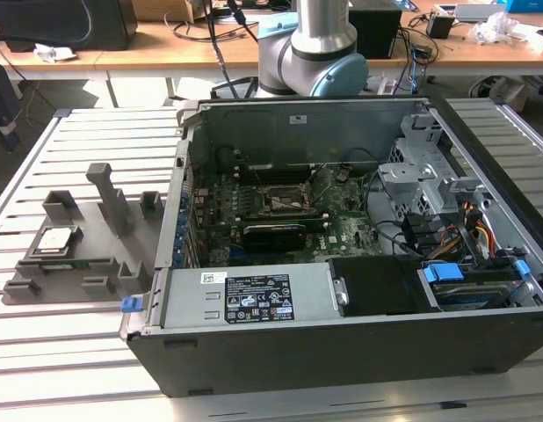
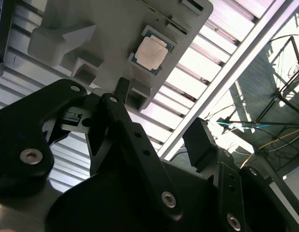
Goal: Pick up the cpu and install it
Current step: 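Pick up the cpu and move it towards the insertion slot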
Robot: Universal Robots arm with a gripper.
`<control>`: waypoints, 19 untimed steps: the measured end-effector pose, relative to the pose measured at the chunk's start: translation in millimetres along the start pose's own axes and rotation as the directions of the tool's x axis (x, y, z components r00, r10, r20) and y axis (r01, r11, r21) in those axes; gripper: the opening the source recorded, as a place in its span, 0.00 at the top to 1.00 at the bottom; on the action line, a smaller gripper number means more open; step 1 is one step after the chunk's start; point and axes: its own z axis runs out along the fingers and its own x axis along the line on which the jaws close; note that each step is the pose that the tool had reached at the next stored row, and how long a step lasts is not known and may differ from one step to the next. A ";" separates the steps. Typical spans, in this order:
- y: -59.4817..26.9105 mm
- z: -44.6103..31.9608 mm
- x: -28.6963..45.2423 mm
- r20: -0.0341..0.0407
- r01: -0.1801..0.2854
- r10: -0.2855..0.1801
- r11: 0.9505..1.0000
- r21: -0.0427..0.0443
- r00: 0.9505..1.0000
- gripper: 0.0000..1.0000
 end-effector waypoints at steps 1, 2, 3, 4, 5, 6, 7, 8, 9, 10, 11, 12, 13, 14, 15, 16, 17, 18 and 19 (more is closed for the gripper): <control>0.0 0.4 0.0 0.000 0.000 0.000 1.000 0.000 1.000 0.28; 0.0 0.8 0.0 0.000 0.000 0.000 1.000 0.000 1.000 0.28; 0.0 1.1 0.0 0.000 0.000 0.000 1.000 0.000 1.000 0.28; 0.0 1.6 0.0 0.000 0.000 0.000 1.000 0.000 1.000 0.28; 0.0 1.9 0.0 0.000 0.000 0.000 1.000 0.000 1.000 0.28; 0.0 2.4 0.1 0.000 0.000 0.000 1.000 0.000 1.000 0.28; 0.0 2.8 0.1 0.000 0.000 0.000 1.000 0.000 1.000 0.28; 0.0 3.5 0.1 0.000 0.000 0.000 1.000 0.000 1.000 0.28; 0.0 4.2 0.1 0.000 0.000 0.000 1.000 0.000 1.000 0.28; 0.0 5.0 0.1 0.000 0.000 0.000 1.000 0.000 1.000 0.28; 0.0 6.3 0.2 0.000 0.000 0.000 1.000 0.000 1.000 0.28; 0.0 7.2 0.2 0.000 0.000 0.000 1.000 0.000 1.000 0.28; 0.0 8.0 0.2 0.000 0.000 0.000 1.000 0.000 1.000 0.28; 0.0 9.0 0.2 0.000 0.000 0.000 1.000 0.000 1.000 0.28; 0.0 9.6 0.2 0.000 0.000 0.000 1.000 0.000 1.000 0.28; 0.0 10.8 0.3 0.000 0.000 0.000 1.000 0.000 1.000 0.28; 0.0 11.6 0.3 0.000 0.000 0.000 1.000 0.000 1.000 0.28; 0.0 12.4 0.3 0.000 0.000 0.000 1.000 0.000 1.000 0.28; 0.0 13.6 0.3 0.000 0.000 0.000 1.000 0.000 1.000 0.28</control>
